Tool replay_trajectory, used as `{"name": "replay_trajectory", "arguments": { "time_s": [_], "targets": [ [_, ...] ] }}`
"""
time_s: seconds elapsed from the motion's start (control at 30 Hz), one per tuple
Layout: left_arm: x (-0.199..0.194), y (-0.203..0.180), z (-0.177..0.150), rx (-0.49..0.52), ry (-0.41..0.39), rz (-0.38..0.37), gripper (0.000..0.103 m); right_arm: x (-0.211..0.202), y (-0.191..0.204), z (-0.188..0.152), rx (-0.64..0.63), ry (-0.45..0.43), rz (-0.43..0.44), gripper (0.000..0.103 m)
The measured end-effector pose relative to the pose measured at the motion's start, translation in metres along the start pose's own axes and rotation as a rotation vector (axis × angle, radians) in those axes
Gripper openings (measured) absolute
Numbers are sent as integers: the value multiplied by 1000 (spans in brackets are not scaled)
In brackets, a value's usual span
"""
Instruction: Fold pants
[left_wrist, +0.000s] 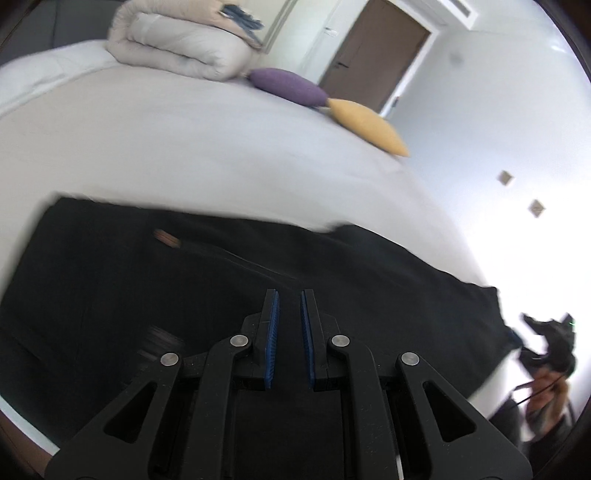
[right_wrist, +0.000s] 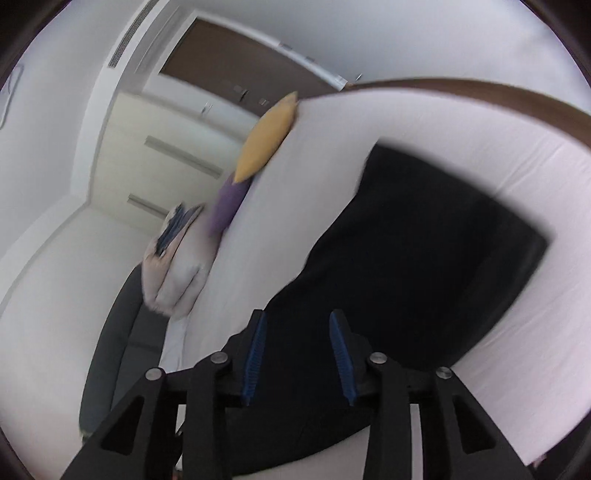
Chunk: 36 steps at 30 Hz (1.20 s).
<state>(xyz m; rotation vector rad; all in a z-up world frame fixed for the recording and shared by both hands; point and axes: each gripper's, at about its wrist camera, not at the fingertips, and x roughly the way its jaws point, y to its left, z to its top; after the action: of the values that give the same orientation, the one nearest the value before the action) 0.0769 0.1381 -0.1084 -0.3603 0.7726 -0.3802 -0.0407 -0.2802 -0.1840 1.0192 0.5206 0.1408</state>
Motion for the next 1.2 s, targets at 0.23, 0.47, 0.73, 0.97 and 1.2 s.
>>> {"name": "replay_trajectory", "arguments": {
  "time_s": [0.23, 0.47, 0.73, 0.97, 1.2],
  "targets": [
    [44, -35, -53, 85, 124, -9, 11, 35, -41, -28, 16, 123, -51, 16],
    [45, -19, -60, 34, 104, -57, 11, -120, -124, 32, 179, -254, -194, 13],
    [47, -26, -58, 29, 101, -30, 11, -190, -114, 11, 177, -324, -163, 64],
    [34, -59, -46, 45, 103, -42, 11, -147, -140, 29, 293, -259, -145, 60],
    [50, -65, -55, 31, 143, -43, 11, -122, -129, 52, 325, -266, -93, 54]
  ]
}}
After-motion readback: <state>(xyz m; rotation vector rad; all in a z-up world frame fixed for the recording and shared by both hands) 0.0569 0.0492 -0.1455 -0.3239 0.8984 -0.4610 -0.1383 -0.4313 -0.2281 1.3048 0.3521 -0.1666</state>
